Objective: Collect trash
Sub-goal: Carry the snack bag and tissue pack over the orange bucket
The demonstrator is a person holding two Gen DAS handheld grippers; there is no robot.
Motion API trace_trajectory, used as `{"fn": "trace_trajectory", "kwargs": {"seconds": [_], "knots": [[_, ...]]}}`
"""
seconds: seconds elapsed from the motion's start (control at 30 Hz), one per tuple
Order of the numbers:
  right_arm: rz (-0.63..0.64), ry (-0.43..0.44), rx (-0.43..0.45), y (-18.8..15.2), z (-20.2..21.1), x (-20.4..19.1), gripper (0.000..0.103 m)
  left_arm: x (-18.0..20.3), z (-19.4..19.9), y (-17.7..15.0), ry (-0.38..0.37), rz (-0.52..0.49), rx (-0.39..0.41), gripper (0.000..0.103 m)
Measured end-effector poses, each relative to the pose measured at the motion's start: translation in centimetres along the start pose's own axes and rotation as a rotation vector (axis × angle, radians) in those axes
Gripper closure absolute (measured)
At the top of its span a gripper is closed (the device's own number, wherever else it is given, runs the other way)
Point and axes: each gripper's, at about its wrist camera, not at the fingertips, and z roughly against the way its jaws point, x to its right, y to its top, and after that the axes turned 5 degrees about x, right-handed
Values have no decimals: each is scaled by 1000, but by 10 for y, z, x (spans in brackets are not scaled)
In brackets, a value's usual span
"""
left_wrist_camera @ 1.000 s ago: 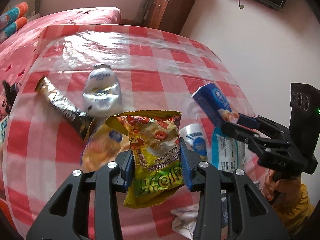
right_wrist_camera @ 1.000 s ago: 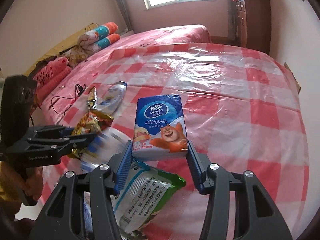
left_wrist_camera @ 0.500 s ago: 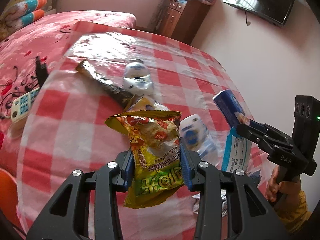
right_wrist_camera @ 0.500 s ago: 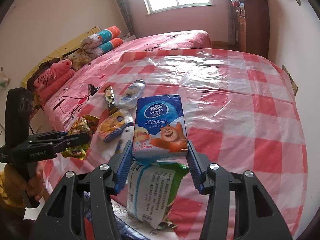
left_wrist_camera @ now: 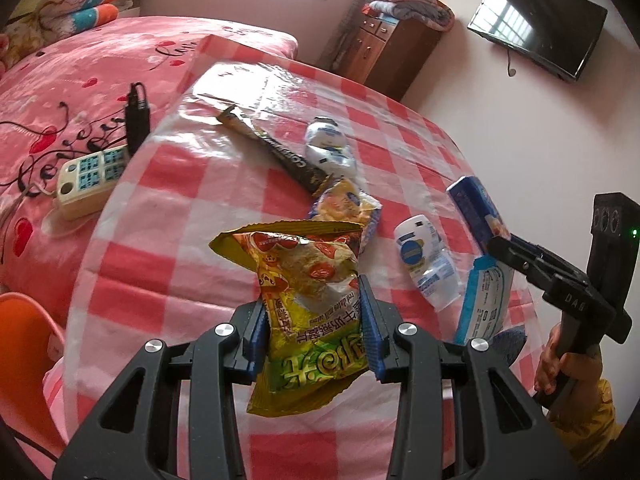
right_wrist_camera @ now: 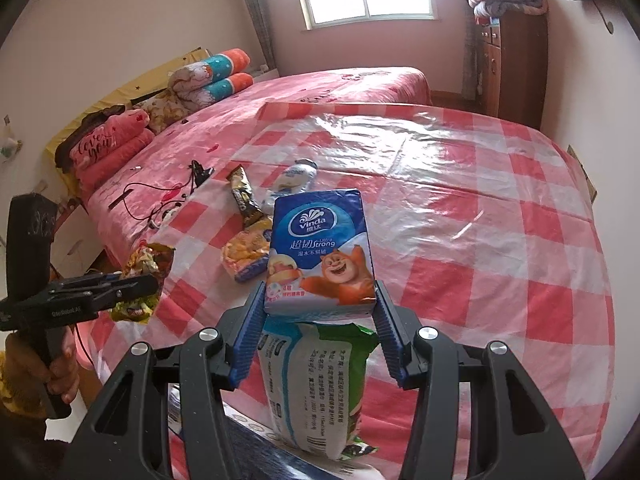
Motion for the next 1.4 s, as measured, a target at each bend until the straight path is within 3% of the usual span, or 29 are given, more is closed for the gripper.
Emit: {"fn": "trace_trajectory", "kwargs": {"seconds": [0.6,0.93,1.4], "knots": [[108,90,24,24,-2,-66,50,-41,49,-14,33,55,75,62],[212,275,-55,27,-35,-156,50,-101,86,-30,133,160,112,62],[423,497,-237,-20,-92,-296,50,-202,125,-70,314,366,132,62]]}}
